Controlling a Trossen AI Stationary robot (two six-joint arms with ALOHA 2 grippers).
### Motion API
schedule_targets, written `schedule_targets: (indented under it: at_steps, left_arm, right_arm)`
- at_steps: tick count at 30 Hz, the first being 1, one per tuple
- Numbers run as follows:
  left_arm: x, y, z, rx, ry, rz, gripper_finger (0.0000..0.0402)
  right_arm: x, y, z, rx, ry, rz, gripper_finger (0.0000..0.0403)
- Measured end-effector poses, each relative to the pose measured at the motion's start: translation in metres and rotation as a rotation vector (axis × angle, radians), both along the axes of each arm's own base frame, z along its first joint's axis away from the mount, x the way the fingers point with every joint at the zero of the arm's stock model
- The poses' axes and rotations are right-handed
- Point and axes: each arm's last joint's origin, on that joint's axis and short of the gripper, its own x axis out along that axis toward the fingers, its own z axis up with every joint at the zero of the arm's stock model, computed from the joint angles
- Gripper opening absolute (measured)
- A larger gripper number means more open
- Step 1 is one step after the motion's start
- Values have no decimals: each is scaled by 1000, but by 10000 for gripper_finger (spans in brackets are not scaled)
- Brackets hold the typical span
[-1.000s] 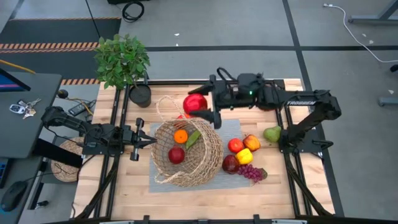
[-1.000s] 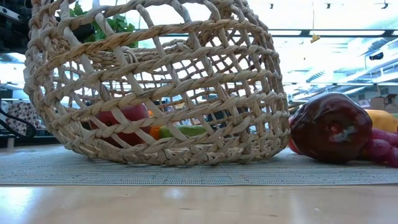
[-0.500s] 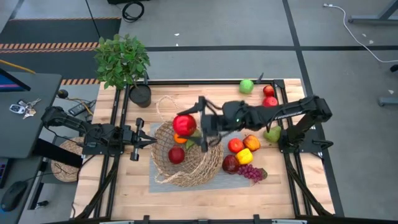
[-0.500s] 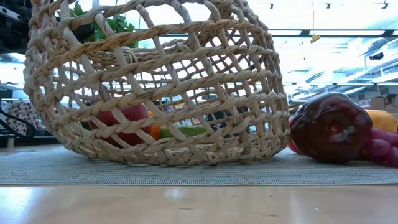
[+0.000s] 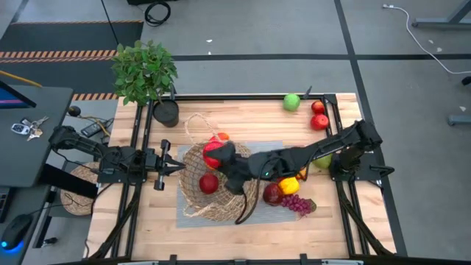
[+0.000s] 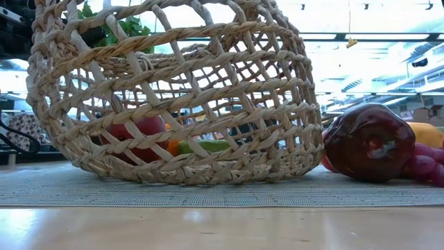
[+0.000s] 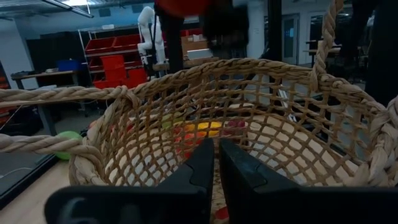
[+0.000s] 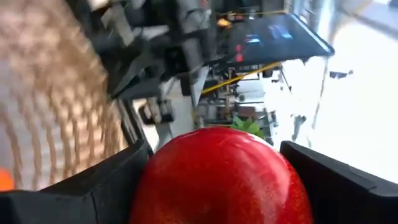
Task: Build produce basket
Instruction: Put the red apple into the brown woven basket
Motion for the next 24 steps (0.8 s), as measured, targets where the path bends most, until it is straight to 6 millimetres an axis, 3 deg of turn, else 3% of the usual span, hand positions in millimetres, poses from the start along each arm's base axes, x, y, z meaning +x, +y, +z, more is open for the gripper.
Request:
schedule_targets:
  at_steps: [3, 11, 19, 24]
  left_arm:
    - [0, 0, 0, 0, 0, 0, 28]
    - [0, 0, 0, 0, 1, 0, 36]
    - [0, 0, 0, 0, 0, -1, 28]
    - [0, 0, 0, 0, 0, 0, 32]
  right_arm:
    - [4, 6, -10, -138, 53, -3, 362]
    - [8, 15, -15, -261, 66, 20, 362]
    - [8, 15, -14, -254, 59, 16, 362]
    - [9, 15, -12, -62, -14, 23, 362]
